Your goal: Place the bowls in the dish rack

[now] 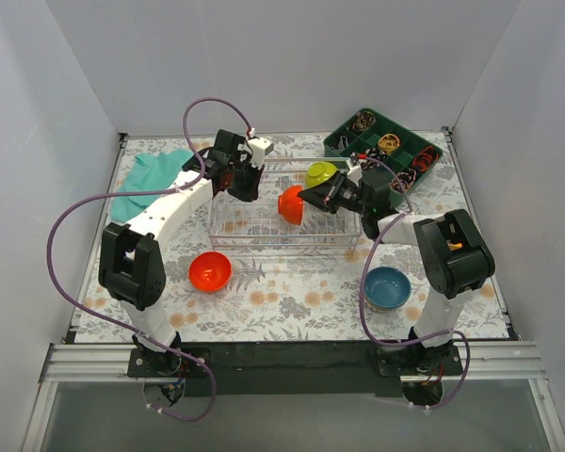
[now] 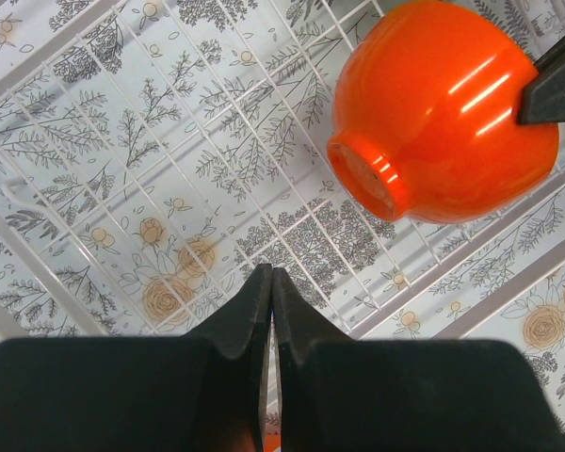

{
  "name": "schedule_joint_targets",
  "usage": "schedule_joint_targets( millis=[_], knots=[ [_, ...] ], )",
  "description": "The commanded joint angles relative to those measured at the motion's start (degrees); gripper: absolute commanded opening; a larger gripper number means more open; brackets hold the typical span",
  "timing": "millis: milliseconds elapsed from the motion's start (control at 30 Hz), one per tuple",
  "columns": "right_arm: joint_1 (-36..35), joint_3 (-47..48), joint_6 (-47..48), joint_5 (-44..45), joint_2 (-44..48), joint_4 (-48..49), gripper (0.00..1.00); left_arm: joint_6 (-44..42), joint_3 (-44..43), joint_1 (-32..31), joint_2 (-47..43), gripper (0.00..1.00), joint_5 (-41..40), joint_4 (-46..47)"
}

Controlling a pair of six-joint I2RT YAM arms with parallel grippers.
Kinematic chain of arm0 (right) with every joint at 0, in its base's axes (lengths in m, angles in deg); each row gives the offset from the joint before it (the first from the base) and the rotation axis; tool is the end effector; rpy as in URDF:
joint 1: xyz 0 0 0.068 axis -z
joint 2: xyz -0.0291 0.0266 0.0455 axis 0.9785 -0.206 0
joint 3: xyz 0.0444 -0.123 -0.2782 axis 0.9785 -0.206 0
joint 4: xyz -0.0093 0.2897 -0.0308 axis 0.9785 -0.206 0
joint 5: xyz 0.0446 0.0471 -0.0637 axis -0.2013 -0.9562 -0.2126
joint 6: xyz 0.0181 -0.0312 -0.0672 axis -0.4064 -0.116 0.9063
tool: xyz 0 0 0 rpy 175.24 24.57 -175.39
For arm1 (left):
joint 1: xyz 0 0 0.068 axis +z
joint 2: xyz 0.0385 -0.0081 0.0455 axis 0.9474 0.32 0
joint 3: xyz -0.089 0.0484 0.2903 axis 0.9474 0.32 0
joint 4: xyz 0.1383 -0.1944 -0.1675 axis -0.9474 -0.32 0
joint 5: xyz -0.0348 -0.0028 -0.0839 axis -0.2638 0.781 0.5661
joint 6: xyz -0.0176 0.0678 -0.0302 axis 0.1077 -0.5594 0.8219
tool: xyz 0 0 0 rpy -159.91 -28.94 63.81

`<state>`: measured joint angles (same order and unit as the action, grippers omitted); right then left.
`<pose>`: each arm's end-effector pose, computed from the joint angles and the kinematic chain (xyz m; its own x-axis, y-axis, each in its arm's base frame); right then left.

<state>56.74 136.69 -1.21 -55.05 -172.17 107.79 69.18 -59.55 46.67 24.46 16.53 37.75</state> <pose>0.3888 0.1901 0.2037 -0.7969 0.5402 -0.2706 -0.1772 0.2192 0.9594 0.3950 -0.1963 0.2952 -0.8818 -0.1481 -0.4477 0.0853 0.8837 -0.4601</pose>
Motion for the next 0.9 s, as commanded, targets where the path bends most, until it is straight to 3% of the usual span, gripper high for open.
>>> schedule_joint_targets(
  millis=[0, 367, 633, 867],
  knots=[
    [1.50, -2.99, 6.33, 0.06, 2.09, -8.63, 0.11, 0.00, -0.05, -0.65, 0.37, 0.00, 1.33, 1.15],
    [5.36, -4.23, 17.05, -0.91, 11.14, -19.34, 0.34, 0.35, -0.05, -0.73, 2.12, 0.00, 3.96, 2.82],
    [7.74, 1.39, 28.21, 1.90, 17.21, -35.59, 0.38, 0.79, -2.69, -1.00, 3.88, 0.00, 5.63, 4.13],
    [7.74, 3.42, 33.22, 3.48, 21.69, -38.77, 0.37, 3.25, -4.96, -1.17, 7.99, 0.00, 0.64, 10.02]
  ],
)
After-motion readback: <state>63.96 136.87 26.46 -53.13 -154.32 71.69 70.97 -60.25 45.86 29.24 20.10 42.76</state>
